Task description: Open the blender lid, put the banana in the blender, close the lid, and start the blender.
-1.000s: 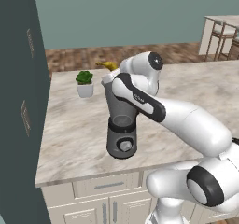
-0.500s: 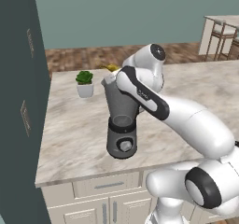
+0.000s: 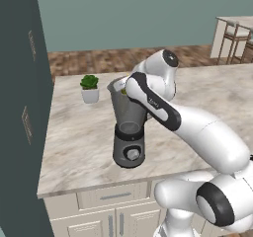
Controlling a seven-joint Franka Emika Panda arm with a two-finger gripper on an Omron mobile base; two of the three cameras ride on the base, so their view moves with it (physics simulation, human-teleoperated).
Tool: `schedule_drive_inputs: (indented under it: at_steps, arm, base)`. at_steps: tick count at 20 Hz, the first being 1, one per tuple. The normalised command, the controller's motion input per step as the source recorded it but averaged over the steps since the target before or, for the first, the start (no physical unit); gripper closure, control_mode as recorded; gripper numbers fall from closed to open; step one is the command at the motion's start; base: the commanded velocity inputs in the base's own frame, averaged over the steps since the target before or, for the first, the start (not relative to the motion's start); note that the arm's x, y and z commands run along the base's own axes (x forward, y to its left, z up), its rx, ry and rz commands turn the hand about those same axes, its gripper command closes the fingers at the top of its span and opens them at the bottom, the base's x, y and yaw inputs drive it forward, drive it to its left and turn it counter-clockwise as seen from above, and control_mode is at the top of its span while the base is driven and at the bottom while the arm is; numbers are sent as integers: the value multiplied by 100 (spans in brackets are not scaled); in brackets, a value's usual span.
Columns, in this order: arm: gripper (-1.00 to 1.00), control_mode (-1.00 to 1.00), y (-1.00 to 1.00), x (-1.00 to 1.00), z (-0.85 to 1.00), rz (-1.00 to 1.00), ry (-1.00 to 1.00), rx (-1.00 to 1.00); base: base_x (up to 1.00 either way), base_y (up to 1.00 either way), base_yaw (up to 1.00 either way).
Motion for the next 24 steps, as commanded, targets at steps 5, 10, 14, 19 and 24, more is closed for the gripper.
schedule_drive_inputs:
  at_steps: [5, 10, 14, 19, 24]
  arm:
    - [-100, -100, -1, -1, 12, 0, 8, 0]
    - [-100, -100, -31, -35, 66, 0, 1, 0]
    - [-100, -100, -62, -50, 20, 0, 4, 0]
    - [-100, -100, -91, -67, -23, -6, 5, 0]
    - [-100, -100, -100, -65, -55, -14, 3, 0]
  base:
    - [0, 0, 0]
    - [0, 0, 0]
    - [0, 0, 0]
    - [0, 0, 0]
    - [0, 0, 0]
